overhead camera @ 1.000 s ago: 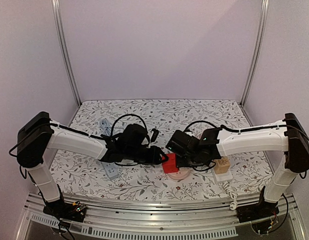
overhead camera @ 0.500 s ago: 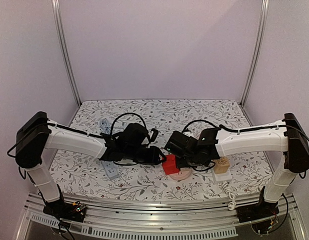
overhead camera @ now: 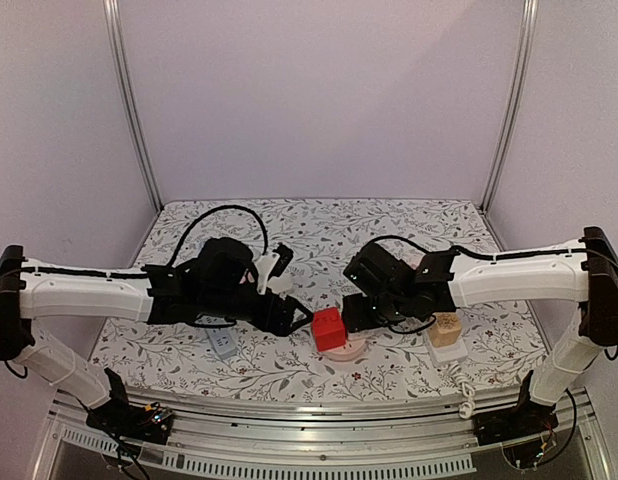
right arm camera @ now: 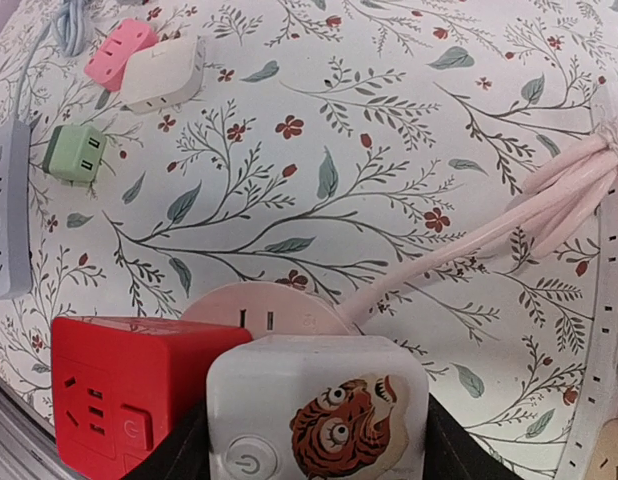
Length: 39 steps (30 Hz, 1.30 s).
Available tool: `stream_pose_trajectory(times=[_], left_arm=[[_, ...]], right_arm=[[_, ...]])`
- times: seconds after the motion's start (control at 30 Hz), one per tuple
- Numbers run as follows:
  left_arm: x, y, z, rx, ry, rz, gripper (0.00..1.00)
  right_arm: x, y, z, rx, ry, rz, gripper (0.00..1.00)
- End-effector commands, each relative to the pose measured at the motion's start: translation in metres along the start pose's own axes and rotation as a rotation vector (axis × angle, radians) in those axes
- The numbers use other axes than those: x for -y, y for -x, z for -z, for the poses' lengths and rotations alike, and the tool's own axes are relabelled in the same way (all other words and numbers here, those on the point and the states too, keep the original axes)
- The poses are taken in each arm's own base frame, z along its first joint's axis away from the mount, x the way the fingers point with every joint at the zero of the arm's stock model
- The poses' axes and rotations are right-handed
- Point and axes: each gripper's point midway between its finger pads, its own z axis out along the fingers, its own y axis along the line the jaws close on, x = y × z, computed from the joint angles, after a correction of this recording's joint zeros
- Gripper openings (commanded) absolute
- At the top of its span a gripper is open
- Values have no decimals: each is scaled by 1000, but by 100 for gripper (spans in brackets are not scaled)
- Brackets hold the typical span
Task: Pull the plug off the socket
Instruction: Remove the plug from the socket.
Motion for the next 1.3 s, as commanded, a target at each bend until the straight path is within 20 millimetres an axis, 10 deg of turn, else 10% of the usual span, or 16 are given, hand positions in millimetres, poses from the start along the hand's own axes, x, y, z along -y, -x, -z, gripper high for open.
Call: stream_pose_trajectory(times=[0.0,0.73,1.27], left_arm=[[9,-31,2,-47,-80,-189,89],[40,-44,-26,-4,-59,-397,94],[49,-61,-35,-80,-110,-411,47]], right_arm=[[-39,18,23,40,232,93,29],[-57,7,29,-33,382,159,28],[-55,5,28,-34,375,155,26]])
